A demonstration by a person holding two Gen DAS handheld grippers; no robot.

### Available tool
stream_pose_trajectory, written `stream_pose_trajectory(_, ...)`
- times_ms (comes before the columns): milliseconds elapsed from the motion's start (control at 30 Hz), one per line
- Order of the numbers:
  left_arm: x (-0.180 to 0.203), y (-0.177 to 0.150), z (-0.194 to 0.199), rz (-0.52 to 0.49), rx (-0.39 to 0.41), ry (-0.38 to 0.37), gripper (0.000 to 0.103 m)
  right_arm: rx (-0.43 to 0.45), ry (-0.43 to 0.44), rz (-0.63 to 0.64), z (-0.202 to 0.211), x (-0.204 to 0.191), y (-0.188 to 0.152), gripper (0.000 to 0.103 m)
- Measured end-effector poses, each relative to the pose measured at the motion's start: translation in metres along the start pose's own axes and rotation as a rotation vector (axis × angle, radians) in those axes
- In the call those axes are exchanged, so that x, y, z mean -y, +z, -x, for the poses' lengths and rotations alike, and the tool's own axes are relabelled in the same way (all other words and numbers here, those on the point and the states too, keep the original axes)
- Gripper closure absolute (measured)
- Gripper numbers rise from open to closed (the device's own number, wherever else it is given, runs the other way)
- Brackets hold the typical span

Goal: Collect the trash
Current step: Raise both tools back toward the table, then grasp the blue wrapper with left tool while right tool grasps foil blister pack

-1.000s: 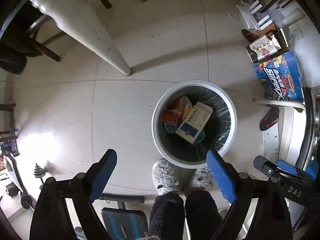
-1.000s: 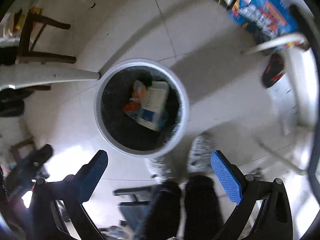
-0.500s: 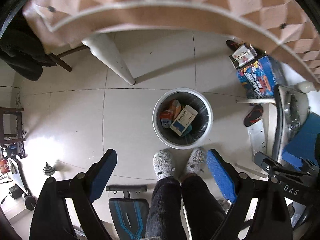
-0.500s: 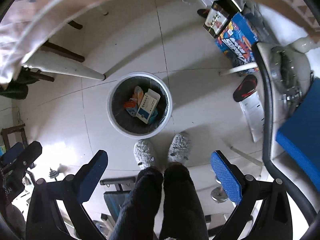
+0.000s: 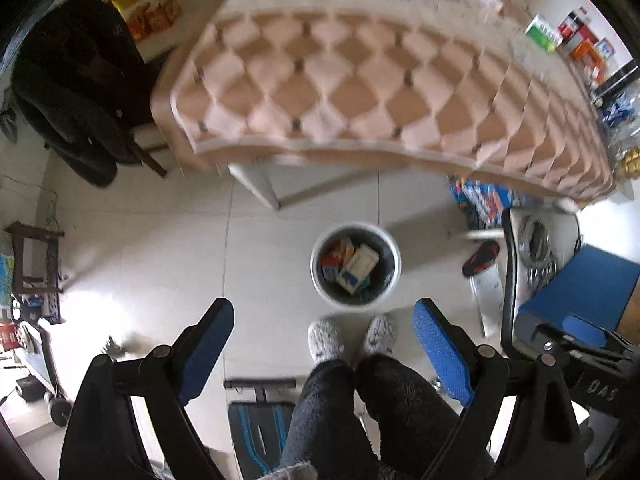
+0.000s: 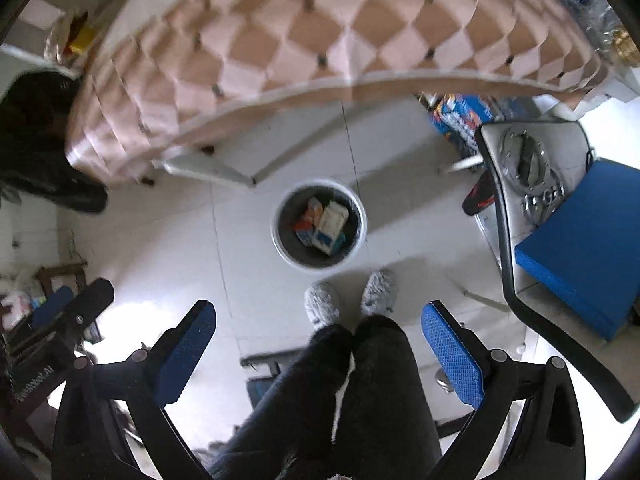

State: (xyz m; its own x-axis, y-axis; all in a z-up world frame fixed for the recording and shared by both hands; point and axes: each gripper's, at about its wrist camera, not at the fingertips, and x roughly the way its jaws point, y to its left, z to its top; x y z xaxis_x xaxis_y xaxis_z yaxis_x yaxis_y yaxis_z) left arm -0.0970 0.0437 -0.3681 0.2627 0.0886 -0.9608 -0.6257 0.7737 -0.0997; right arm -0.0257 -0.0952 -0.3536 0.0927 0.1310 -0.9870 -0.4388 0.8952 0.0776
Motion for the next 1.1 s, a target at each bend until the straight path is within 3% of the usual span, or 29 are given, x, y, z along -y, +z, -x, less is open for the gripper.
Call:
stream_pose_trajectory(133,0.013,0.037,0.022,-0.001,0.090,0.034,0.011,0.047,0.023,-0.027,0.039,0.006,0.040,0.000)
stream_pose_trajectory(200,0.021,0.058,0.027,-0.013,0.120,0.048,0.000,0.063,0.015,-0.013,0.052,0.009,0.068,0.000)
stream_pose_trajectory(233,0.026,0.069,0.028,-0.014,0.134,0.053,0.000,0.073,0.007,0.005,0.059,0.012,0.085,0.000)
stream_pose_trajectory(400,0.055,0.118,0.016,0.007,0.150,0.077,0.000,0.065,-0.120,0.171,0.068,0.023,0.177,0.000)
stream_pose_trajectory(667,0.124,0.209,-0.060,0.096,0.029,0.116,0.000,-0.099,-0.332,0.500,0.010,0.051,0.351,0.000)
stream_pose_trajectory(800,0.148,0.249,-0.101,0.138,-0.057,0.135,0.000,-0.224,-0.396,0.680,-0.042,0.060,0.409,0.000)
stream_pose_trajectory(967,0.159,0.282,-0.121,0.180,-0.101,0.162,0.000,-0.323,-0.387,0.826,-0.086,0.063,0.460,0.000)
stream_pose_trajectory(1100,0.158,0.299,-0.122,0.206,-0.119,0.171,0.000,-0.350,-0.283,0.877,-0.092,0.059,0.472,0.003)
